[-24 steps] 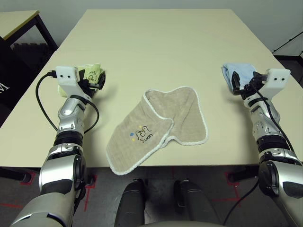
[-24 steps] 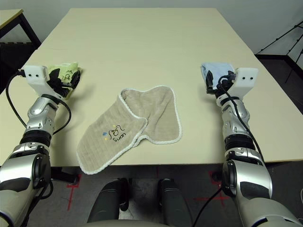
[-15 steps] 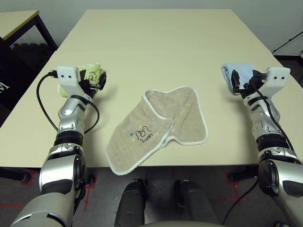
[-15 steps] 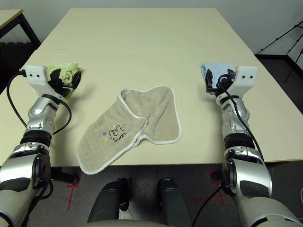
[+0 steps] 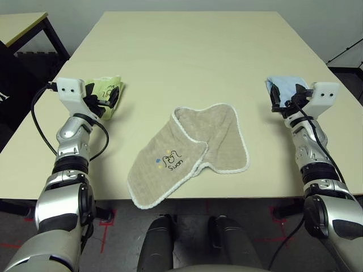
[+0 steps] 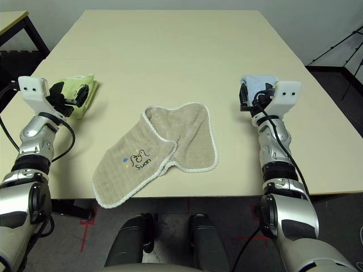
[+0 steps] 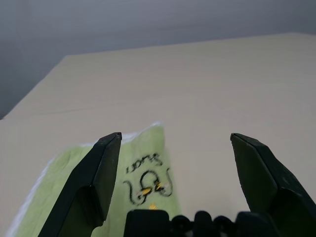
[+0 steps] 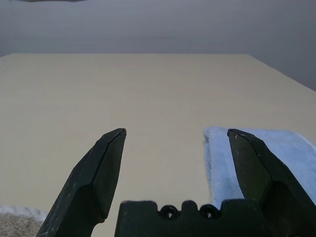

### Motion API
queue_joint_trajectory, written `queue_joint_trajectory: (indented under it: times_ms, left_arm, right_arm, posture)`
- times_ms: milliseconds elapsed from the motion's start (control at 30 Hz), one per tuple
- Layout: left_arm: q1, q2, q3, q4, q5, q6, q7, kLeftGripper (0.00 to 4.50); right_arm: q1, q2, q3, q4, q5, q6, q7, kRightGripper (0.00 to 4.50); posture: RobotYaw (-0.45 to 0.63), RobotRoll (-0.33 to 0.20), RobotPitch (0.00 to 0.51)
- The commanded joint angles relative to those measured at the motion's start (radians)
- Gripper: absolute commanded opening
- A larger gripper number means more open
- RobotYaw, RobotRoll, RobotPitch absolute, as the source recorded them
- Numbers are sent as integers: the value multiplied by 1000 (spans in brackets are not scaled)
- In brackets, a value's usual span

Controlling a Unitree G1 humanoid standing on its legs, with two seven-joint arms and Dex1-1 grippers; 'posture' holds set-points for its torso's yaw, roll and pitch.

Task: Fold the towel and set it aside.

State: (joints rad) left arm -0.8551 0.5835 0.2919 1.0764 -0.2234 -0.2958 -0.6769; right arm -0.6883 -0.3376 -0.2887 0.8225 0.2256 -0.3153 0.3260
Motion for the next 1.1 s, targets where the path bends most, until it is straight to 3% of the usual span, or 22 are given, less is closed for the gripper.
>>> queue_joint_trajectory:
  times_ms: [33, 167, 500, 767, 833, 1100]
  left_arm:
    - [-51, 39, -31, 19, -13, 103, -206, 4463]
    - [-98, 86, -109, 4, 13, 234, -476, 4463]
    - [-133, 151, -267, -19, 97, 187, -880, 4463]
    - [-122, 160, -288, -17, 122, 94, -916, 4463]
    - [-120, 151, -282, -15, 119, 86, -906, 4463]
    - [-114, 136, -267, -23, 100, 105, -893, 4463]
  right_arm:
    - [5, -45, -12, -8, 12, 21, 31, 4500]
    - [17, -82, -3, -12, 10, 36, 77, 4500]
    - [-6, -178, 45, -68, -5, 138, 255, 4500]
    - [-158, -257, 180, 46, -82, 299, 468, 4500]
    - [-247, -267, 247, 128, -146, 332, 528, 4500]
    - [-466, -240, 368, 370, -292, 363, 581, 4500]
  posture:
    - [62, 0, 113]
    - [55, 0, 136]
    - [24, 0, 142]
    - [31, 0, 146]
    - [35, 0, 149]
    - [61, 0, 170]
